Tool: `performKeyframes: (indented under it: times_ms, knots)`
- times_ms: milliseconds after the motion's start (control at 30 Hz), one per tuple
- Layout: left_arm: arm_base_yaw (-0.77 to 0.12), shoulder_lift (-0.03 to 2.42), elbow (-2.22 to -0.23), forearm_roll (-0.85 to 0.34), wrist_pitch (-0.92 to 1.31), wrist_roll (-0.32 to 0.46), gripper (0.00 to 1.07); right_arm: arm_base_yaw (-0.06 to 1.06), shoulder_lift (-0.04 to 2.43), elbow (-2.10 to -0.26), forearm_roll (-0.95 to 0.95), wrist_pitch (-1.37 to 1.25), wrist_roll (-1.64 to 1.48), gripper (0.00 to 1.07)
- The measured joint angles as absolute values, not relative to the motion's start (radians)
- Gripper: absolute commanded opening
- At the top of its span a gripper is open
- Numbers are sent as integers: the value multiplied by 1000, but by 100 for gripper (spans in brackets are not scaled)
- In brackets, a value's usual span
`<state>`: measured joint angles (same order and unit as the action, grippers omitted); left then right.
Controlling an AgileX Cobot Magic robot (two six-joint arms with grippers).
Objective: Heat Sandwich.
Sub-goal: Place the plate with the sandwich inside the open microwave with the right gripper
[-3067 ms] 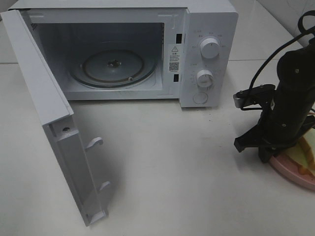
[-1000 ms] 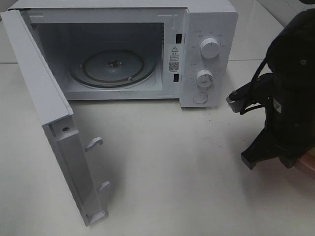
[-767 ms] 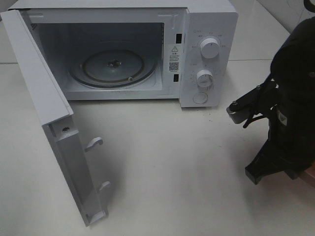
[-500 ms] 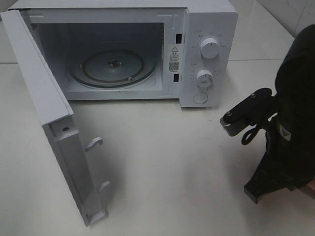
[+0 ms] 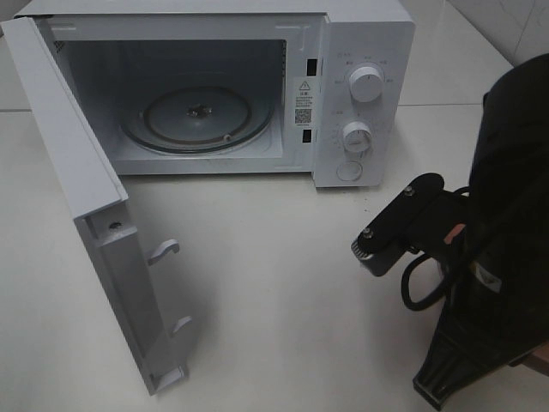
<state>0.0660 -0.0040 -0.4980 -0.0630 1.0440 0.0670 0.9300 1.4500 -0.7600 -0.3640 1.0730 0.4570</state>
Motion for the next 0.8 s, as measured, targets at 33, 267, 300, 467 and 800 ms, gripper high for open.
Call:
performKeyframes:
  times_ms: [33,267,300,467,800]
  knots:
    - [66,-4,-498,-63,1044,67,103,945,1450,-760,-364,1081,461,2]
    - [66,-4,-498,-63,1044,67,103,1034,1450,-760,-363,1095,482,2]
    - [66,-4,-498,-63,1044,67,103,1043,1450,-760,-362,1095,482,2]
    - [66,-4,-498,-63,1044,67,103,1056,1450,-760,-363,1094,467,2]
    - [66,-4,-498,-63,1044,67,103,1056,1450,-759,-454,1074,270,2]
